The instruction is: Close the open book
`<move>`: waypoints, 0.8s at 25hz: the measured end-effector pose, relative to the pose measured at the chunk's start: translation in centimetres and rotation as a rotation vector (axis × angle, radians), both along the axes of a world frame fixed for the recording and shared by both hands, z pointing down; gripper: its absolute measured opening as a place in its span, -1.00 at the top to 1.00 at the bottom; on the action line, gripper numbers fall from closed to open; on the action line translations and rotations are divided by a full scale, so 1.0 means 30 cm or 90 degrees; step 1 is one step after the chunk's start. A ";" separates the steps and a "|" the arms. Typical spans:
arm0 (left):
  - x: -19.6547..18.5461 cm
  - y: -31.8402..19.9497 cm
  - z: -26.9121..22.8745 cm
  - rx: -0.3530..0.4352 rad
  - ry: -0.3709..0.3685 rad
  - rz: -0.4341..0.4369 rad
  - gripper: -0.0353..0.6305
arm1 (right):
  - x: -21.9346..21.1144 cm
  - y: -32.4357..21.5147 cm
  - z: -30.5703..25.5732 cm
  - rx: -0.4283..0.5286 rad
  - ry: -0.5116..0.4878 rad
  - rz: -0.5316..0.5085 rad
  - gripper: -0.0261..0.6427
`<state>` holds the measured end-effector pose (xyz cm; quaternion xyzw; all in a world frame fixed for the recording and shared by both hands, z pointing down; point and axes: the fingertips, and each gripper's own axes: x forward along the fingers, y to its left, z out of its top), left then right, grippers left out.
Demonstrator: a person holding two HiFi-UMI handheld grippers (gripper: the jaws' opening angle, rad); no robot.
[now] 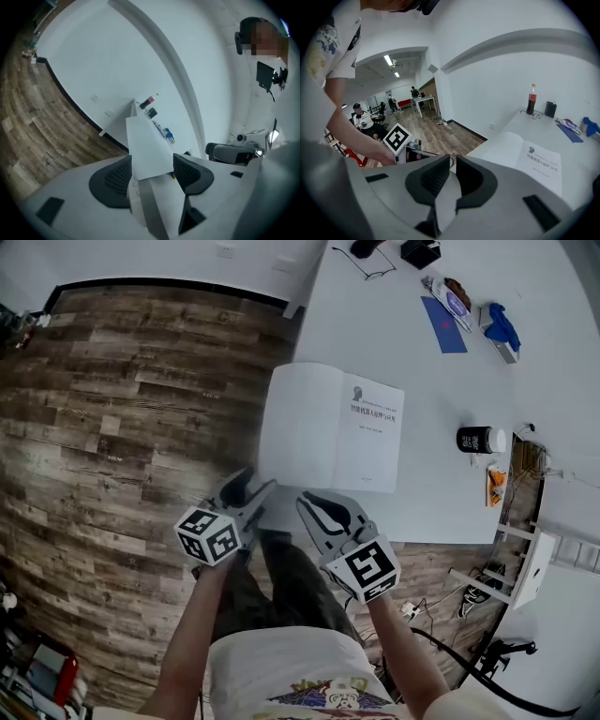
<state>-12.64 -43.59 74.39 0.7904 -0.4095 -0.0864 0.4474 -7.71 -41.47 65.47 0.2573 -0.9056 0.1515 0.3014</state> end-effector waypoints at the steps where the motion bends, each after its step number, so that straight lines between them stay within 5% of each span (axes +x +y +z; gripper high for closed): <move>1: -0.007 0.000 0.013 -0.010 0.014 -0.009 0.13 | -0.002 0.003 0.003 -0.002 0.001 0.001 0.85; 10: 0.017 -0.002 0.078 -0.063 0.104 0.000 0.06 | -0.026 0.022 0.019 -0.013 0.005 0.009 0.85; 20: 0.058 -0.007 0.035 -0.013 0.053 0.069 0.07 | -0.035 0.022 0.011 -0.008 0.011 0.027 0.85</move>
